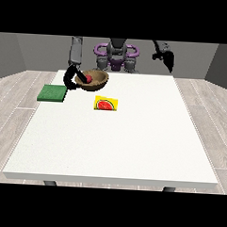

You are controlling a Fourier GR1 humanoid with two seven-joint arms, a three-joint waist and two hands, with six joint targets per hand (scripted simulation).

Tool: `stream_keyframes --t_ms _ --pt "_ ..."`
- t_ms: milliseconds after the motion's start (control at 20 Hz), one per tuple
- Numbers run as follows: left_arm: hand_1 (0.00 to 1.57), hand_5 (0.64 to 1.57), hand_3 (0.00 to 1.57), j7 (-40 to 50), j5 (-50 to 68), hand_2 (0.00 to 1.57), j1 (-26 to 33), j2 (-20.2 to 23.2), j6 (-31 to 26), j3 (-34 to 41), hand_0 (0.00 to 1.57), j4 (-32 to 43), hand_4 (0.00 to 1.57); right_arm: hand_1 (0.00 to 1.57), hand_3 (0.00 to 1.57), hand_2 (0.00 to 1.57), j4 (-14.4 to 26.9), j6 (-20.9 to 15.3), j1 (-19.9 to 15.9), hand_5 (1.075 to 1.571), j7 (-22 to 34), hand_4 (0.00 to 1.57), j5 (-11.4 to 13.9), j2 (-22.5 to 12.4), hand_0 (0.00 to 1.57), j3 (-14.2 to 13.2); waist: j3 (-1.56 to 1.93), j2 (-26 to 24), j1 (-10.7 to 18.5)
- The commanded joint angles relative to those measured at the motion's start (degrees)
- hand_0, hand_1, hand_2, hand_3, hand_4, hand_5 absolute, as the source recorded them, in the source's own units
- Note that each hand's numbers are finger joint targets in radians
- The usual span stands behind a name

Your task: Pick the cup and pour the ball into the bowl, then pick the bowl and place it on the pad

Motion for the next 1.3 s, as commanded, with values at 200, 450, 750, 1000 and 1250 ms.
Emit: stream_keyframes --t_ms 200,450,750,1000,1250 --pt "0.00 1.407 0.00 -1.34 1.79 0.00 5.05 4.05 0.02 6.05 0.00 7.49 1.01 1.57 0.78 1.57 -8.93 6.72 -5.70 1.568 25.12 0.82 3.52 -2.31 1.57 6.47 0.72 -10.07 -10.18" --pt "0.00 1.418 0.00 -1.92 2.93 0.00 4.92 3.17 -1.21 5.57 0.00 3.52 1.00 1.57 0.68 1.57 -9.69 12.88 -1.70 1.570 18.58 0.79 -2.76 -10.50 1.57 -1.85 0.80 -4.25 -8.18" --pt "0.00 1.463 0.00 -7.79 4.05 0.00 2.62 5.57 -4.66 7.08 0.00 3.97 1.15 1.57 0.68 1.57 -8.87 12.37 -6.38 1.570 17.14 0.79 -3.45 -13.47 1.57 -5.85 0.80 3.90 -4.93" --pt "0.00 1.546 0.00 -2.47 12.69 0.00 -3.32 15.61 -11.54 15.92 0.00 1.18 1.32 1.57 0.00 1.57 -4.59 16.11 -5.15 1.571 9.48 0.92 -6.34 -20.67 1.57 -11.46 0.85 7.81 -1.95" --pt "0.00 1.571 0.00 -4.79 18.00 0.00 -3.54 24.99 -17.88 23.61 0.00 4.78 1.28 1.57 0.00 1.57 -2.89 15.41 -4.61 1.570 2.89 0.82 -7.28 -23.17 1.57 -14.60 0.83 12.45 -0.41"
